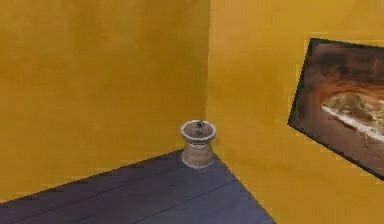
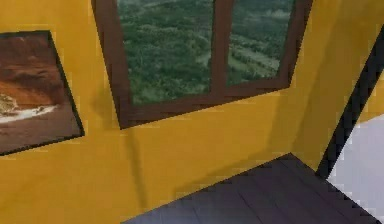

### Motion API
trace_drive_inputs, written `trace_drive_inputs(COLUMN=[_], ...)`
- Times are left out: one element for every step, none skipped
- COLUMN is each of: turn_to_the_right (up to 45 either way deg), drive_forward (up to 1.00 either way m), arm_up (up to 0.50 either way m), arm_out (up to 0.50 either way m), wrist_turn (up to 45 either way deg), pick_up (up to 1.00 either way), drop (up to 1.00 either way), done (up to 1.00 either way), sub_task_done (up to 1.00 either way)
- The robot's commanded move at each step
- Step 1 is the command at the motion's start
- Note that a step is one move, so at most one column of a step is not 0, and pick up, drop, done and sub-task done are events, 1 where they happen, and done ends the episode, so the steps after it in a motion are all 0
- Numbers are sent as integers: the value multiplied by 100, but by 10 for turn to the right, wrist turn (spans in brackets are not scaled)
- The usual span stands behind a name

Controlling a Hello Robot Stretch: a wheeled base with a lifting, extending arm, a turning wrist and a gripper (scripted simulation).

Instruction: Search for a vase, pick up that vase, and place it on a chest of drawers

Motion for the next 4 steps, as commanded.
trace_drive_inputs(turn_to_the_right=[-450, -360, 0, 0], drive_forward=[0, 0, 100, 70], arm_up=[0, 0, 0, 0], arm_out=[0, 0, 0, 0], wrist_turn=[0, 0, 0, 0], pick_up=[0, 0, 0, 0], drop=[0, 0, 0, 0], done=[0, 0, 0, 0], sub_task_done=[0, 0, 0, 0])
